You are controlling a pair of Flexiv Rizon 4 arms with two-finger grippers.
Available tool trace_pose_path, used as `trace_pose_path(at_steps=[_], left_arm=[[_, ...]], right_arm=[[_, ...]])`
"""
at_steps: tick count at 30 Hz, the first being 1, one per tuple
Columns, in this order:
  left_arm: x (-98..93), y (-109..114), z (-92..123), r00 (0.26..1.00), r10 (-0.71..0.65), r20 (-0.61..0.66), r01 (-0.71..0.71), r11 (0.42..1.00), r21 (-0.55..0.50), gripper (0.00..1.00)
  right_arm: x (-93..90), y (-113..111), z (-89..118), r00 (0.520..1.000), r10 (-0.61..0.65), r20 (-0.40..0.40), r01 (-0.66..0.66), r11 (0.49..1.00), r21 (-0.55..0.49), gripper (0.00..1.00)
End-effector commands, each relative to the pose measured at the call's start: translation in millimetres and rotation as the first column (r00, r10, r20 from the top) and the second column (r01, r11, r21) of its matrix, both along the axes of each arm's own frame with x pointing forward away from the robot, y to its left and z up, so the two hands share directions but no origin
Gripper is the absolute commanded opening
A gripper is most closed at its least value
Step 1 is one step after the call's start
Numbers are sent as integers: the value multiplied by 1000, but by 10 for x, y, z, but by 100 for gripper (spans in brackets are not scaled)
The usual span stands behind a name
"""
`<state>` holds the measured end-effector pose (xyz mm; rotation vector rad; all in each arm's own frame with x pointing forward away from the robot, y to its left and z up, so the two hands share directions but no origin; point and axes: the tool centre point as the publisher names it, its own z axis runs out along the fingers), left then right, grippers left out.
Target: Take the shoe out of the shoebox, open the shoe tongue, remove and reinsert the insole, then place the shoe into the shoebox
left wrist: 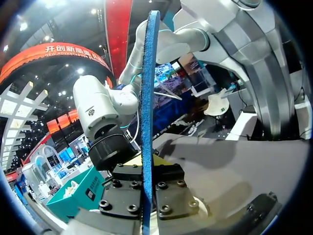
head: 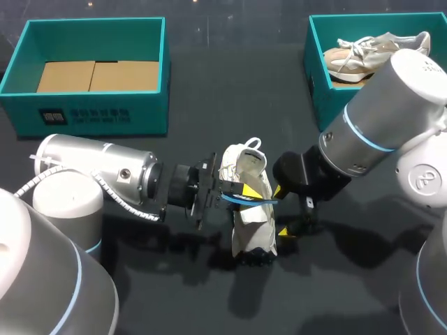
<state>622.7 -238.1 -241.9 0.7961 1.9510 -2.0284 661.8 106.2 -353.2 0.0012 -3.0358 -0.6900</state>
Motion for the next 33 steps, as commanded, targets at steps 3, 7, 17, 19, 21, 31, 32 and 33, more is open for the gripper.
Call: trace_pose_path(at_steps=[3, 7, 17, 19, 21, 31, 32, 33], left_arm=[[-42, -104, -44, 1000, 18, 2, -18, 1000, -15, 0], [-51, -119, -38, 999, 28, 25, -28, 1000, -12, 0], [28, -183, -19, 999, 28, 40, -28, 1000, -15, 0], [36, -182, -26, 999, 27, 38, -26, 1000, -13, 0], [23, -160, -30, 999, 25, 40, -24, 1000, -13, 0], [-100, -65, -71, 999, 15, 38, -14, 1000, -14, 0], [-110, -63, -77, 999, 15, 38, -14, 1000, -15, 0], [-125, -62, -83, 999, 14, 38, -13, 1000, -17, 0]], right_arm=[[-7, -3, -10, 1000, 0, 1, 0, 1000, 1, 100], [-7, -3, -10, 1000, 0, 1, 0, 1000, 1, 100], [-10, 12, 7, 1000, -27, -7, 28, 1000, 4, 100], [-17, 35, 23, 999, -40, -8, 40, 999, -17, 100], [-16, 49, 22, 999, -35, -9, 35, 999, -7, 100], [4, 55, -7, 996, -88, -20, 87, 995, -41, 100], [4, 54, -18, 995, -100, -23, 99, 994, -44, 100], [1, 49, -28, 995, -101, -22, 101, 995, -20, 100]])
